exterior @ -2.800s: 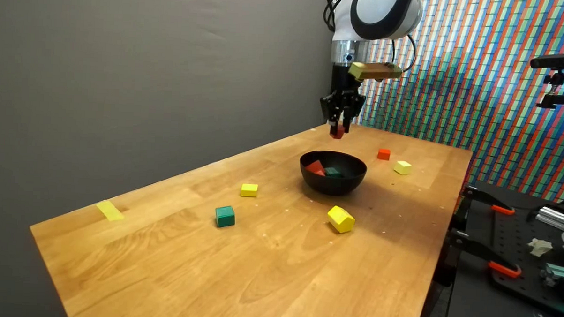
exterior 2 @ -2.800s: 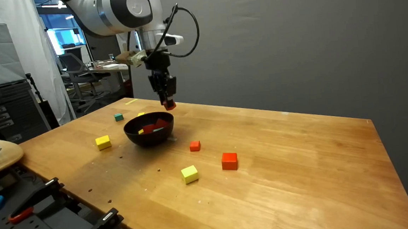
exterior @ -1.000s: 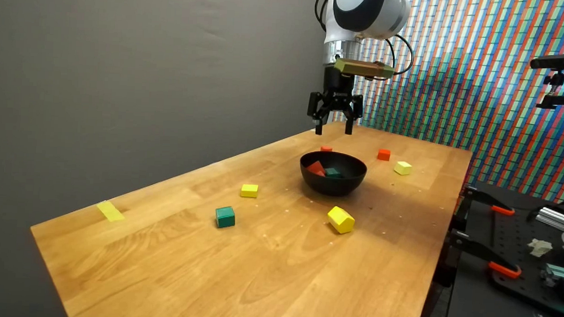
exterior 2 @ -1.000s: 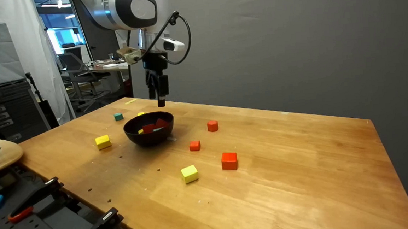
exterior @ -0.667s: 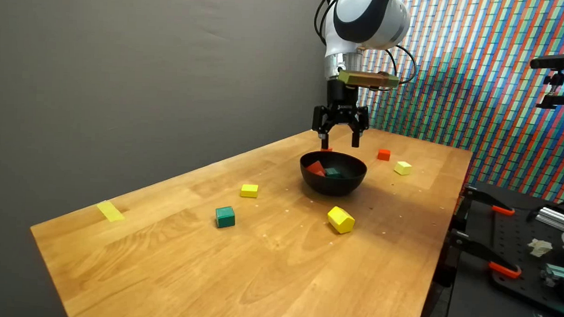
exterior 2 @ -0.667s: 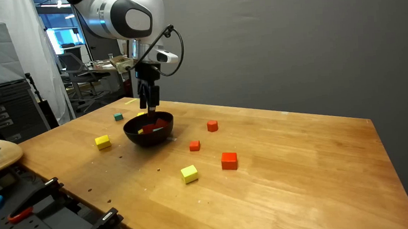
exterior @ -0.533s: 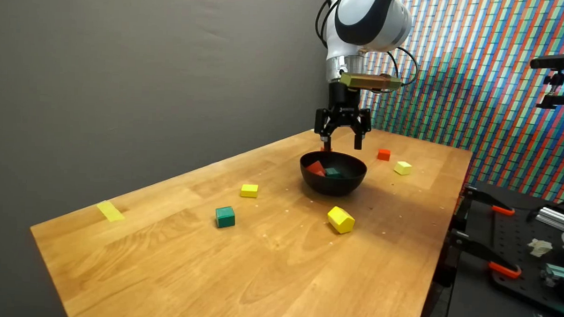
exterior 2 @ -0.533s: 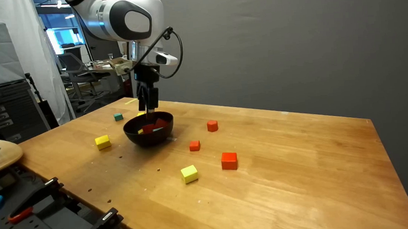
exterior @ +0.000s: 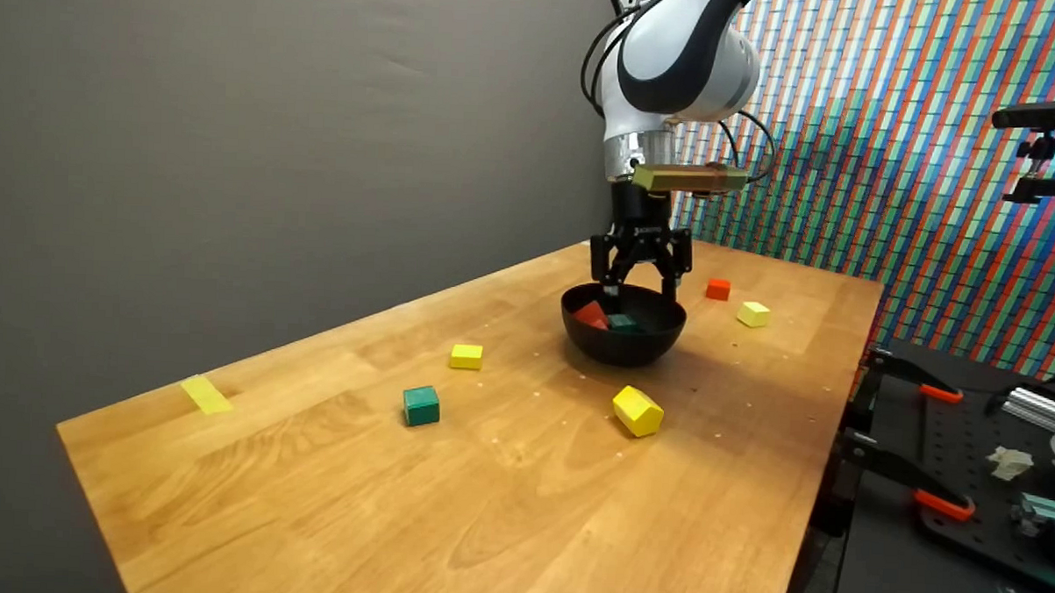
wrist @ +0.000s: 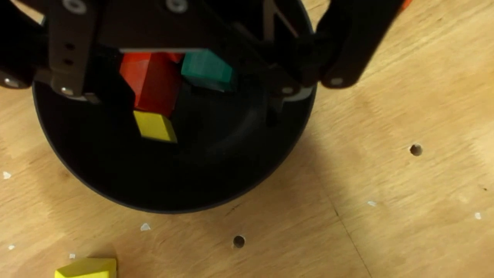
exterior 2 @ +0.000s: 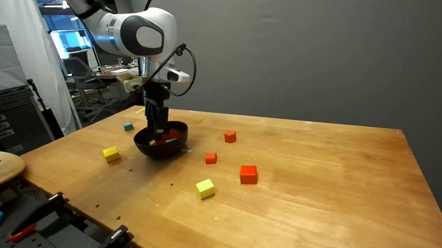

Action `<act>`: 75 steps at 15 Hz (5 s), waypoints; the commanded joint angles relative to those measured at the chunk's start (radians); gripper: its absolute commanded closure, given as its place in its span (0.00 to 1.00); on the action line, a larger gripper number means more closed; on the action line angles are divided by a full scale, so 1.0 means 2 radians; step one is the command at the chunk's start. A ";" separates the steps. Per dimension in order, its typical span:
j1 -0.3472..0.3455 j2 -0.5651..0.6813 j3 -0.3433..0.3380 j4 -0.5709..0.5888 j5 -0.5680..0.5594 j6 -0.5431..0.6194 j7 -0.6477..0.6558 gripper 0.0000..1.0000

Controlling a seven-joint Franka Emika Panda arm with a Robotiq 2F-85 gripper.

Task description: Remove the objects from the bowl and place them on the table one by one

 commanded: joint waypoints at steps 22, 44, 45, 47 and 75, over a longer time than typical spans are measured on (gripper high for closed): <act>0.055 0.091 -0.034 0.041 0.015 0.140 0.094 0.86; 0.041 0.148 -0.013 0.190 -0.047 0.164 -0.022 0.85; 0.043 0.164 -0.015 0.204 -0.052 0.169 -0.022 0.85; 0.044 0.185 -0.018 0.226 -0.056 0.170 -0.024 0.48; 0.014 0.077 0.006 0.095 -0.095 0.101 -0.163 0.00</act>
